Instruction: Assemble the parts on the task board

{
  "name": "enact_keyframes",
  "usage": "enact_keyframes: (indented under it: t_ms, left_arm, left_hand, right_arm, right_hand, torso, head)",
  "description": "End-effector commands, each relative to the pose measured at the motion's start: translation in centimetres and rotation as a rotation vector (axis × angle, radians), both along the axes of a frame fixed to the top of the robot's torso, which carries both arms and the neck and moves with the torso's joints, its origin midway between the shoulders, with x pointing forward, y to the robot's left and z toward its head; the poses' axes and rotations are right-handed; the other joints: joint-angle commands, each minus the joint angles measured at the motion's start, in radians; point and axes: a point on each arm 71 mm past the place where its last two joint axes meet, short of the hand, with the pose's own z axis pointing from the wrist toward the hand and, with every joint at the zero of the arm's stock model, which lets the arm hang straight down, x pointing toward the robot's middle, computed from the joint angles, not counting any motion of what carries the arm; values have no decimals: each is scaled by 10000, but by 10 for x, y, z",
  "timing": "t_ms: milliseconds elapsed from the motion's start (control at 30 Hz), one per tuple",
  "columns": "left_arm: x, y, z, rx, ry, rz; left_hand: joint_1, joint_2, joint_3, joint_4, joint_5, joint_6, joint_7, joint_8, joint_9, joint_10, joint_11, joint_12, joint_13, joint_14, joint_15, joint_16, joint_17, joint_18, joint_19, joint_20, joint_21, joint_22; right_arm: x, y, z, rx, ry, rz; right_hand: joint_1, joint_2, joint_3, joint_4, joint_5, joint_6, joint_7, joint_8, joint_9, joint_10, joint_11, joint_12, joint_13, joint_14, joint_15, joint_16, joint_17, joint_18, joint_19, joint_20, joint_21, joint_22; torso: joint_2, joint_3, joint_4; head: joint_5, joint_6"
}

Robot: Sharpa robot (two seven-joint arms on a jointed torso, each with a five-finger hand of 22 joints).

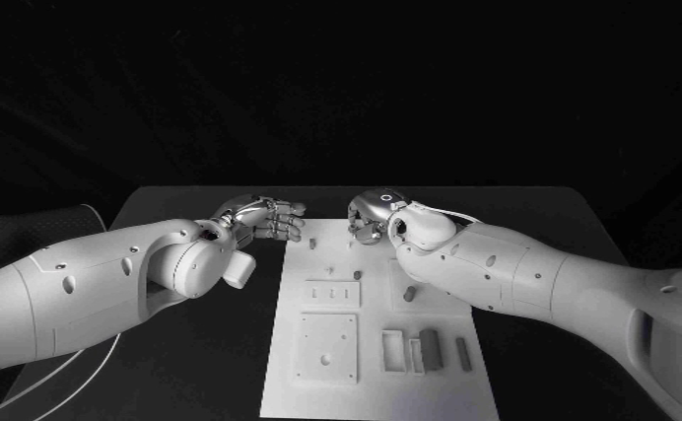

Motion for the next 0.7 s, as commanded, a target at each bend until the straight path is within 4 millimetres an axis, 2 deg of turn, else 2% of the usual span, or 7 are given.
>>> enact_keyframes:
  t_ms: [33, 400, 600, 700]
  left_arm:
    - [0, -2, 1, -76, -43, -107]
    - [0, -2, 2, -74, -43, -110]
    - [0, -1, 2, -64, -37, -95]
    - [0, -2, 2, -66, -41, -97]
  left_hand:
    - [-61, -21, -45, -13, -48, 16, 37, -37, 10, 37, 2, -68, 18, 69, 15, -63, 17, 199, 88, 0, -42, -8]
    - [-59, -22, -44, -14, -47, 18, 36, -40, 13, 39, 1, -75, 24, 70, 14, -70, 26, 199, 89, 0, -46, -7]
    - [-58, -24, -44, -15, -47, 17, 36, -42, 14, 39, 1, -79, 27, 71, 14, -74, 29, 199, 89, -1, -47, -7]
    - [-57, -25, -44, -16, -47, 17, 36, -43, 15, 39, 2, -80, 28, 71, 14, -76, 31, 199, 89, -1, -48, -6]
  right_arm:
    - [0, -1, -2, -175, 126, -46]
    - [0, -1, -6, -68, 244, -154]
    - [0, 0, -6, 29, 283, -172]
    - [0, -1, -6, 43, 284, -204]
  right_hand:
    - [-50, -38, 27, 34, 16, 53, 42, -6, 17, 30, 24, -48, -14, 44, -2, 8, -17, 308, -8, -41, 19, 153]
    - [-104, -116, 1, 33, -5, 20, 52, -37, 15, 13, 34, -65, -16, 29, 4, -7, -28, 308, -25, -30, 3, 150]
    - [-239, -349, -45, 156, -45, -694, 274, -470, -165, -21, 239, -119, -45, 6, 181, -55, -69, 308, -33, -25, -45, 131]
    - [-234, -375, -44, 177, -48, -773, 311, -521, -190, -20, 275, -120, -49, 9, 218, -56, -74, 308, -32, -28, -51, 131]
  torso:
    - [2, -6, 3]
    - [14, -3, 17]
    - [9, -5, 4]
    - [-2, -7, -1]
  head:
    - [15, -20]
    - [56, -31]
    - [74, -57]
    - [96, -75]
